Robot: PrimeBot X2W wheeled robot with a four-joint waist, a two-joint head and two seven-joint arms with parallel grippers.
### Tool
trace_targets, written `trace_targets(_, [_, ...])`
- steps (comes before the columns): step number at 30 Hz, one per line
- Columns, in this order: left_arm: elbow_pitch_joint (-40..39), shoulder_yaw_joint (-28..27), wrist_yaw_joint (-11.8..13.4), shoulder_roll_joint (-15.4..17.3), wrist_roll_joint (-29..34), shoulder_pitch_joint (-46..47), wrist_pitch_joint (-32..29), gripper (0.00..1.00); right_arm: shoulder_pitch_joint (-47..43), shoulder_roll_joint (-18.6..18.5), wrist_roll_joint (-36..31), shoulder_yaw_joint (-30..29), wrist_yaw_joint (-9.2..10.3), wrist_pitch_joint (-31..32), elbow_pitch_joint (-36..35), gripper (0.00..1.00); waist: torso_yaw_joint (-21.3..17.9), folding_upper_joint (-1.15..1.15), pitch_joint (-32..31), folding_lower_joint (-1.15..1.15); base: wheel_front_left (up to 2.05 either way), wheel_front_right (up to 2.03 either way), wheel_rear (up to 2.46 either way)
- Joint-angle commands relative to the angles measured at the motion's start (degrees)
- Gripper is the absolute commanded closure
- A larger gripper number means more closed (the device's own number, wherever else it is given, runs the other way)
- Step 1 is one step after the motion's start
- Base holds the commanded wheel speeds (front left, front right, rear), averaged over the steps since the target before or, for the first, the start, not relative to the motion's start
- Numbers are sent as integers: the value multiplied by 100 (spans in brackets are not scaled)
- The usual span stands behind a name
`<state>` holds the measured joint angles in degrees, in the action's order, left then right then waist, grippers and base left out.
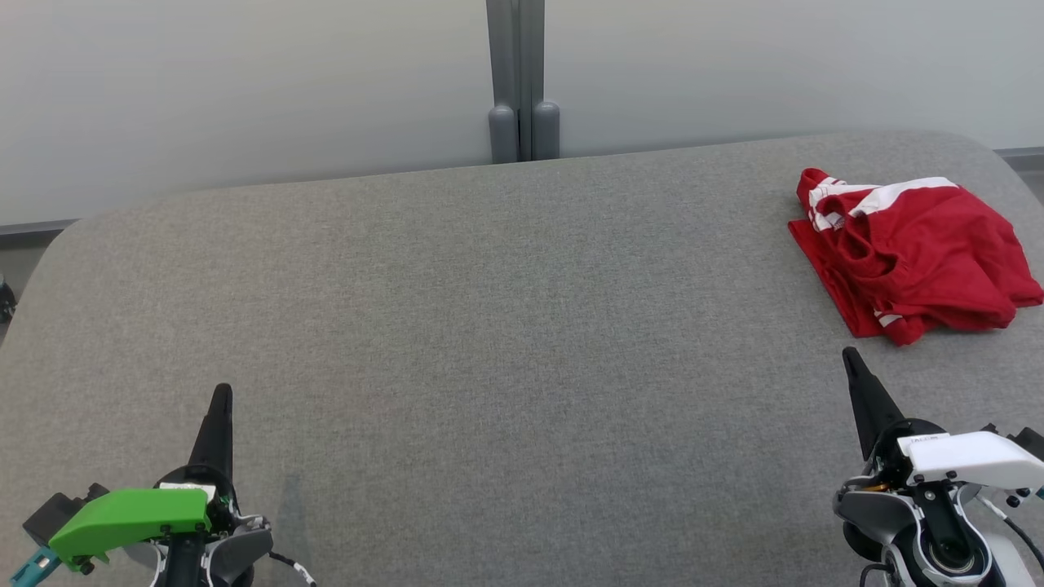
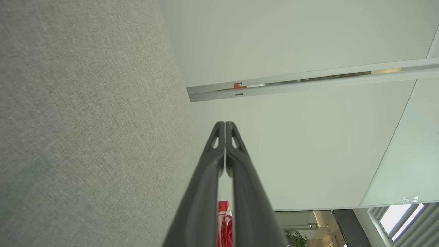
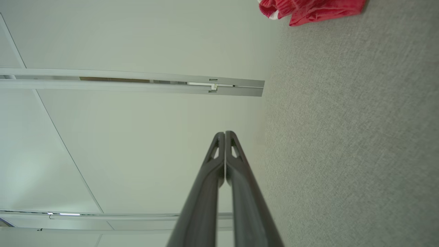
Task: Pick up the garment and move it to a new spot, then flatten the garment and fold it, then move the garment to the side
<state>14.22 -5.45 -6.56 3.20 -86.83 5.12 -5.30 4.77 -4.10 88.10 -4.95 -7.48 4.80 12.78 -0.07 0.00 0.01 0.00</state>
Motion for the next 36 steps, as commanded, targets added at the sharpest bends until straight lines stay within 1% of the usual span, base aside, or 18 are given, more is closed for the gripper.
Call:
trace_targets(1, [-27,-40,-47,-2,-129,99,-30,100,81,8,112,-24,-3,36,23,100,1,0,1,0,0,0,0])
trace_targets(13, [-23,-132,-118,-39,-581,157,-142,100,177,57,538,-67,-2,106,137,100,7,0,16,0,0,0,0])
trace_targets(36, [-22,-128,-117,-36,-570,145,-145,100,164,71,484,-92,-2,121,136,100,7,0,17,0,0,0,0])
